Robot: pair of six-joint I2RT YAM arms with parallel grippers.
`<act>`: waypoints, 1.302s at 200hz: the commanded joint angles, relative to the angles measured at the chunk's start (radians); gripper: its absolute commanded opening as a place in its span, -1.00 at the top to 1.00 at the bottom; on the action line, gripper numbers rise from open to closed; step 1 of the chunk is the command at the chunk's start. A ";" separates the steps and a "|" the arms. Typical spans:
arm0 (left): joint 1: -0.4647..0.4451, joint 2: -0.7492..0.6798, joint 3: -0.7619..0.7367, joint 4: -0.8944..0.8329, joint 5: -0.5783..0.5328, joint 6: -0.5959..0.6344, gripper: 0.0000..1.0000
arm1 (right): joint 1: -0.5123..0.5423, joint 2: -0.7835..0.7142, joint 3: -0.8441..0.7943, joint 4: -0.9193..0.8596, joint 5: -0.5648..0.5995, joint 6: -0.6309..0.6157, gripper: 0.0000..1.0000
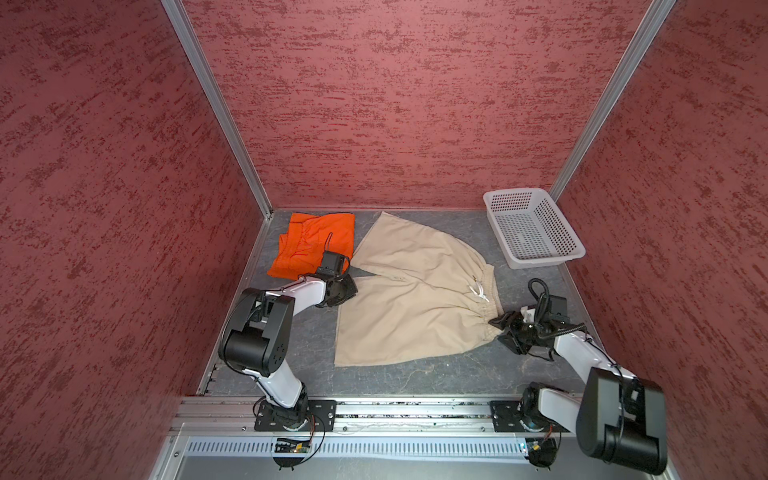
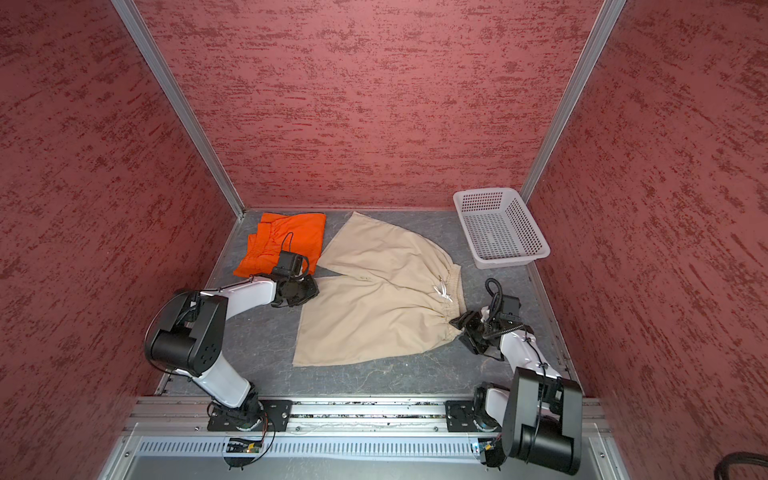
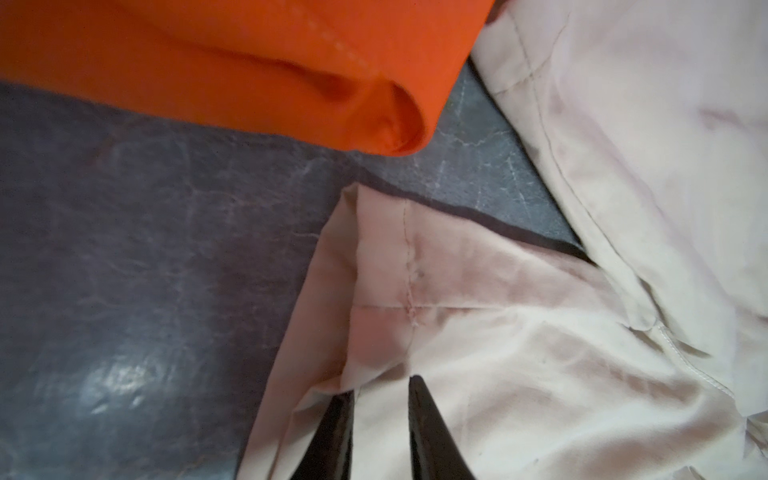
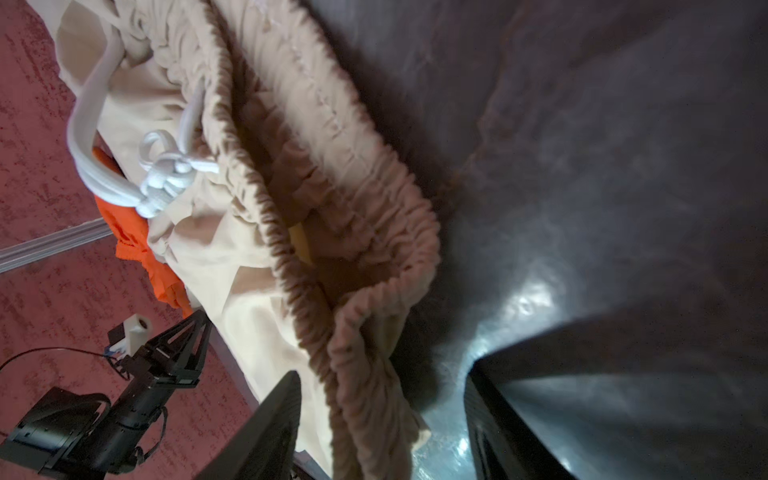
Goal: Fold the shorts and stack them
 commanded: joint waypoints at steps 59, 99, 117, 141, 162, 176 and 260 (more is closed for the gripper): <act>0.014 0.028 -0.009 -0.020 -0.021 0.018 0.48 | 0.038 0.138 -0.013 0.169 -0.048 -0.010 0.72; 0.012 -0.023 0.020 -0.087 0.001 -0.001 0.35 | 0.041 0.055 -0.041 0.118 0.007 0.019 1.00; 0.004 -0.085 0.023 -0.142 0.023 -0.028 0.27 | 0.041 0.007 -0.054 0.120 0.025 0.048 1.00; -0.021 -0.180 0.033 -0.234 0.045 -0.091 0.08 | 0.043 -0.016 -0.061 0.142 0.016 0.074 1.00; -0.025 -0.267 0.036 -0.325 0.066 -0.198 -0.01 | 0.045 -0.025 -0.054 0.140 0.013 0.081 1.00; -0.025 -0.332 0.028 -0.385 0.056 -0.295 -0.09 | 0.047 -0.035 -0.044 0.125 0.016 0.078 1.00; -0.097 -0.554 -0.108 -0.707 -0.025 -0.905 -0.12 | 0.058 -0.074 -0.030 0.088 0.033 0.069 1.00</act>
